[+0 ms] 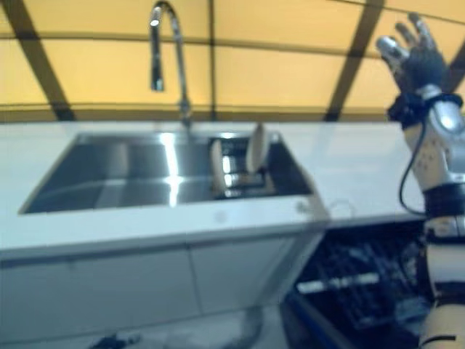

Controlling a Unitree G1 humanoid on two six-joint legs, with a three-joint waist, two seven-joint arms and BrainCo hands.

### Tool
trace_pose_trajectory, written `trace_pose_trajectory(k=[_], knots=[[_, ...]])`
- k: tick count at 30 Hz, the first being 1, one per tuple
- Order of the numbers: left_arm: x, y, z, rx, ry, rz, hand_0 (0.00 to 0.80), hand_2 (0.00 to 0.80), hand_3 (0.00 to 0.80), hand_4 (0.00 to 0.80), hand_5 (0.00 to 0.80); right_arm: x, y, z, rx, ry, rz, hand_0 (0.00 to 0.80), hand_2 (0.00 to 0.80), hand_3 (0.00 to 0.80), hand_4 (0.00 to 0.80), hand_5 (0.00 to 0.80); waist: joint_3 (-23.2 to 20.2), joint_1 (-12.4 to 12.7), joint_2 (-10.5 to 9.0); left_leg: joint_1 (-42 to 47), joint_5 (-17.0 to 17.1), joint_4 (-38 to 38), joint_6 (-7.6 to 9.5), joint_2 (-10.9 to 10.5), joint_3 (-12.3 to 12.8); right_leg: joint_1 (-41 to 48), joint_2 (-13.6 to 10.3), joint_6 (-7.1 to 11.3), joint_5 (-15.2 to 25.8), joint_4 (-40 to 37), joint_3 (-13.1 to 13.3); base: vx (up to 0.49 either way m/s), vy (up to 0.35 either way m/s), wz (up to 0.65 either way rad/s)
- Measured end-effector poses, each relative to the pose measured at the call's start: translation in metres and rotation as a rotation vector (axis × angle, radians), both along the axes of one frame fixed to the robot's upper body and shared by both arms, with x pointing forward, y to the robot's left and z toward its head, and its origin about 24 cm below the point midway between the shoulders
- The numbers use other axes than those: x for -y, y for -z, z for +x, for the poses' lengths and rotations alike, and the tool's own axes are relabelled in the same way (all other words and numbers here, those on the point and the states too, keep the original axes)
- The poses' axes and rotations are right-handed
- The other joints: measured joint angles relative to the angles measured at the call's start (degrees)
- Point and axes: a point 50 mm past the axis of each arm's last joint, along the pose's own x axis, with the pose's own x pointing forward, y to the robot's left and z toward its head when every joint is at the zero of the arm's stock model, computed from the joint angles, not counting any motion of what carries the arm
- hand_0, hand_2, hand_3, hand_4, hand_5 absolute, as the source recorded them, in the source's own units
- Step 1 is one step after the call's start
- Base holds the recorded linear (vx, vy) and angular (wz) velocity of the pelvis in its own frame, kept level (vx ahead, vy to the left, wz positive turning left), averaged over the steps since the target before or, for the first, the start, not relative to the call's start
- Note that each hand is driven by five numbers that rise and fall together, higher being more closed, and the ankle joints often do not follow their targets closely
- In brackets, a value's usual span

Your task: Take plates into dishwasher

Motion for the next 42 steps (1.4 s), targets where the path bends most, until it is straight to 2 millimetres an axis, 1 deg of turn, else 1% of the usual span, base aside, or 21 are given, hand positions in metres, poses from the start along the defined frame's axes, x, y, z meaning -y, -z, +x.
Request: trace_pose_trajectory(k=[1,3,5,6,8,10,11,12,13,14,16,18,19,20,21,22,25,27,30,35,42], knots=[[0.002,0.001,-0.001,-0.008,0.002,-0.008,0.0,0.0,0.0,0.0,0.0,0.0,-0.006,0.003,-0.01,0.053,-0.014,0.0,0.0,0.0,0.0,0.0,0.0,1.1,-0.11,0.0,0.1,-0.1,0.11,0.0,0.6,1.1,-0.1,0.15,0.0,-1.0,-0.9,0.029,0.11,0.51],[0.005,0.002,0.0,-0.017,0.021,-0.013,0.0,0.0,0.0,0.0,0.0,0.002,-0.009,0.007,-0.056,0.129,-0.04,0.0,0.0,0.0,0.0,0.0,0.1,1.4,-0.33,-0.2,0.1,0.1,0.22,0.5,3.2,3.0,-0.5,0.75,-0.4,-2.2,-3.1,0.065,0.132,0.71],[0.006,0.002,0.001,-0.026,0.046,-0.012,0.0,0.0,0.0,0.0,0.0,0.009,-0.01,0.008,-0.082,0.204,-0.039,0.0,0.0,0.0,0.0,0.0,0.3,2.6,-0.92,-0.2,0.0,0.3,0.45,-0.1,3.7,3.3,-1.2,1.42,-1.4,-2.0,-3.2,0.109,0.162,0.44],[0.006,0.002,0.001,-0.04,0.063,-0.01,0.0,0.0,0.0,0.0,0.0,0.009,-0.009,0.009,-0.101,0.221,-0.036,0.0,0.0,0.0,0.0,0.0,0.4,2.9,-1.3,-0.1,-0.5,0.5,1.21,-1.0,3.7,2.7,-1.8,1.9,-1.9,-0.6,-3.3,0.149,0.182,0.27],[0.01,0.003,0.002,-0.058,0.108,-0.019,0.0,0.0,0.0,0.0,0.0,0.012,-0.005,0.011,-0.153,0.251,-0.032,0.0,0.0,0.0,0.0,0.0,0.9,2.4,-1.49,0.3,-0.4,-0.6,2.33,-2.3,3.2,-0.1,-4.2,3.57,-3.9,7.1,-2.3,0.164,0.098,0.34],[0.014,0.004,0.006,-0.063,0.172,-0.027,0.0,0.0,0.0,0.0,0.0,0.015,0.006,0.014,-0.229,0.287,-0.068,0.0,0.0,0.0,0.0,0.0,2.5,1.0,0.04,3.2,0.7,-3.3,3.45,-2.0,1.7,-3.1,-5.6,4.4,-3.5,16.3,-0.2,0.216,-0.08,0.39],[0.013,0.003,0.009,-0.056,0.188,-0.02,0.0,0.0,0.0,0.0,0.0,0.016,0.011,0.014,-0.262,0.301,-0.081,0.0,0.0,0.0,0.0,0.0,3.1,0.3,0.17,4.3,0.6,-4.1,3.36,-2.1,0.9,-3.9,-5.7,5.06,-3.7,16.7,1.4,0.212,-0.153,0.31],[0.011,0.002,0.011,-0.052,0.188,-0.014,0.0,0.0,0.0,0.0,0.0,0.015,0.012,0.015,-0.278,0.31,-0.102,0.0,0.0,0.0,0.0,0.0,3.7,-0.1,0.42,4.9,0.6,-4.5,3.31,-2.0,0.5,-3.9,-5.6,5.36,-3.7,14.1,2.5,0.147,-0.29,0.17],[0.007,-0.001,0.016,-0.042,0.19,-0.001,0.0,0.0,0.0,0.0,0.0,0.014,0.011,0.015,-0.284,0.321,-0.12,0.0,0.0,0.0,0.0,0.0,4.3,-0.4,-0.34,5.5,0.6,-5.0,3.24,-1.9,0.4,-4.7,-5.8,6.31,-3.0,8.8,3.6,0.09,-0.298,0.17],[0.005,-0.003,0.021,-0.033,0.189,0.006,0.0,0.0,0.0,0.0,0.0,0.015,0.01,0.014,-0.29,0.337,-0.128,0.0,0.0,0.0,0.0,0.0,4.9,-1.2,-0.45,5.6,0.5,-5.0,3.22,-1.8,-0.2,-5.1,-5.9,7.56,-1.9,4.3,3.5,0.091,-0.319,0.32],[0.003,-0.007,0.033,0.001,0.191,0.015,0.0,0.0,0.0,0.0,0.0,0.019,0.008,0.012,-0.297,0.39,-0.131,0.0,0.0,0.0,0.0,0.0,6.2,-2.7,-1.23,5.6,0.5,-5.1,2.79,-1.5,-2.4,-5.6,-5.8,8.41,1.9,-0.9,4.8,0.067,-0.152,0.56],[0.004,-0.008,0.035,0.011,0.187,0.012,0.0,0.0,0.0,0.0,0.0,0.021,0.009,0.011,-0.321,0.408,-0.133,0.0,0.0,0.0,0.0,0.0,6.2,-2.7,-1.95,5.9,0.4,-5.6,2.2,-1.3,-2.4,-5.4,-5.8,8.32,3.7,-2.8,4.7,0.081,-0.089,0.42],[0.004,-0.008,0.034,0.009,0.187,0.01,0.0,0.0,0.0,0.0,0.0,0.026,0.009,0.008,-0.341,0.427,-0.14,0.0,0.0,0.0,0.0,0.0,5.6,-2.7,-2.91,6.0,0.3,-5.9,1.11,-1.4,-2.3,-4.5,-5.8,8.31,3.7,-4.0,4.6,0.134,-0.062,0.34],[0.003,-0.007,0.031,0.001,0.184,0.01,0.0,0.0,0.0,0.0,0.0,0.03,0.009,0.007,-0.355,0.441,-0.137,0.0,0.0,0.0,0.0,0.0,5.0,-2.6,-4.06,6.3,0.3,-5.9,0.19,-1.5,-2.3,-3.7,-5.6,6.76,6.3,-6.1,4.7,0.176,-0.068,0.39],[0.004,-0.005,0.027,-0.012,0.185,0.006,0.0,0.0,0.0,0.0,0.0,0.031,0.009,0.007,-0.372,0.442,-0.131,0.0,0.0,0.0,0.0,0.0,4.9,-2.4,-4.1,6.7,0.4,-6.0,-0.79,-1.1,-2.4,-2.8,-4.7,5.35,9.6,-7.6,4.7,0.145,-0.033,0.24],[0.006,-0.003,0.019,-0.03,0.18,-0.001,0.0,0.0,0.0,0.0,0.0,0.032,0.009,0.008,-0.394,0.441,-0.131,0.0,0.0,0.0,0.0,0.0,4.8,-2.2,-3.53,7.1,0.4,-6.4,-1.81,-0.1,-2.6,-1.8,-3.5,3.86,10.8,-9.4,4.5,0.11,-0.02,0.09],[0.011,0.003,0.003,-0.068,0.167,-0.021,0.0,0.0,0.0,0.0,0.0,0.039,0.007,0.006,-0.457,0.473,-0.162,0.0,0.0,0.0,0.0,0.0,4.8,-1.1,-1.96,7.3,0.3,-6.7,-3.88,2.2,-2.3,0.0,-0.2,1.51,12.6,-13.5,4.5,0.109,-0.007,-0.14],[0.017,0.006,-0.001,-0.074,0.166,-0.038,0.0,0.0,0.0,0.0,0.0,0.037,0.007,0.007,-0.485,0.464,-0.187,0.0,0.0,0.0,0.0,0.0,4.7,-1.1,-1.02,7.5,0.2,-7.1,-4.34,2.9,-2.2,0.0,0.5,1.19,12.2,-13.5,4.4,0.101,-0.01,-0.07],[0.022,0.007,-0.001,-0.065,0.166,-0.052,0.0,0.0,0.0,0.0,0.0,0.036,0.001,0.007,-0.506,0.466,-0.194,0.0,0.0,0.0,0.0,0.0,4.8,-1.2,-0.07,7.8,0.0,-7.2,-4.68,2.9,-1.4,0.0,0.7,1.23,12.1,-13.5,4.5,0.031,-0.01,-0.08],[0.018,0.005,0.0,-0.05,0.171,-0.042,0.0,0.0,0.0,0.0,0.0,0.03,-0.007,0.008,-0.501,0.465,-0.211,0.0,0.0,0.0,0.0,0.0,4.7,-1.2,-0.08,6.6,0.0,-7.3,-4.64,2.9,-1.1,-1.3,0.2,1.85,12.0,-13.7,4.6,-0.015,-0.008,0.0],[0.017,0.007,-0.011,-0.074,0.166,-0.042,0.0,0.0,0.0,0.0,0.0,0.016,-0.006,0.013,-0.507,0.458,-0.24,0.0,0.0,0.0,0.0,0.0,4.7,-1.1,0.2,3.4,0.9,-7.2,-4.44,2.8,-1.1,-4.5,0.2,1.41,12.9,-13.6,4.6,-0.057,-0.031,0.0]])
